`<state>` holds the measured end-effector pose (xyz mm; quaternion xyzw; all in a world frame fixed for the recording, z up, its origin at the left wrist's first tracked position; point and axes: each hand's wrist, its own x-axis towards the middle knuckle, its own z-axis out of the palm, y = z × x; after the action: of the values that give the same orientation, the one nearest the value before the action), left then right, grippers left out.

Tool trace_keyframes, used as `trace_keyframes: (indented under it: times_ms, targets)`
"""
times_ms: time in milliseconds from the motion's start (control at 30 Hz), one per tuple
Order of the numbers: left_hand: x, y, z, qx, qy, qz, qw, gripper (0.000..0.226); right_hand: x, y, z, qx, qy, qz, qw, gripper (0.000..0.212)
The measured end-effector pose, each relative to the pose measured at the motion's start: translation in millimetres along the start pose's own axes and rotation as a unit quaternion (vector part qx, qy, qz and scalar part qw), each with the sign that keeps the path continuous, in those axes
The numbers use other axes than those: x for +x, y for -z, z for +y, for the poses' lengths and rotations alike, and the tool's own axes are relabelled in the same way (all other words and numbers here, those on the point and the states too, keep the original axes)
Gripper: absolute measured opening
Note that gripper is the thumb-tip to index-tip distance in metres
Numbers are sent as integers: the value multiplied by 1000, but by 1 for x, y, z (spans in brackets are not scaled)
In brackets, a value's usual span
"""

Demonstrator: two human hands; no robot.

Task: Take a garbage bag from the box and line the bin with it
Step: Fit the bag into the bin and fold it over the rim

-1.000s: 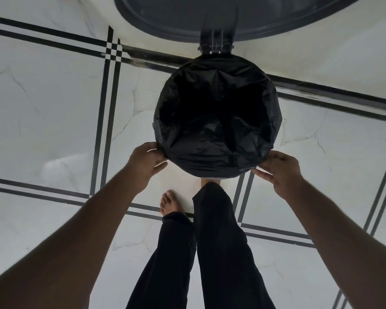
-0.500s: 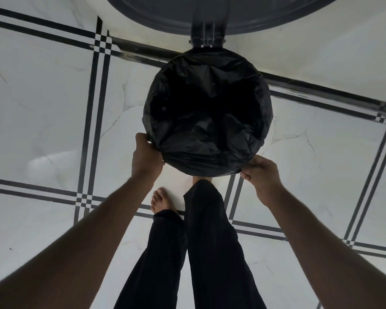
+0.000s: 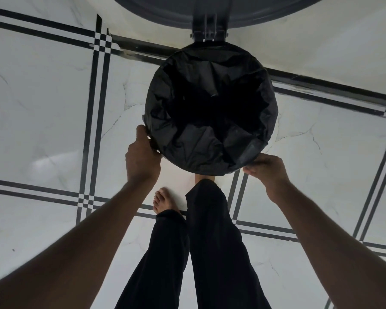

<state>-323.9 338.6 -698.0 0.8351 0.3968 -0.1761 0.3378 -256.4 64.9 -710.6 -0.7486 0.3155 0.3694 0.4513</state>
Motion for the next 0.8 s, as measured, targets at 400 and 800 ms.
trace_keyframes:
  times_ms: [400,800]
  targets:
    - [-10,29,17,-399,273,-57,874,20,-15,27,-43,238,-29,-68,968,37]
    - [8,-8,87,-84,-164,-149,972,32,-2,39,-26,212,-72,-4,975,4]
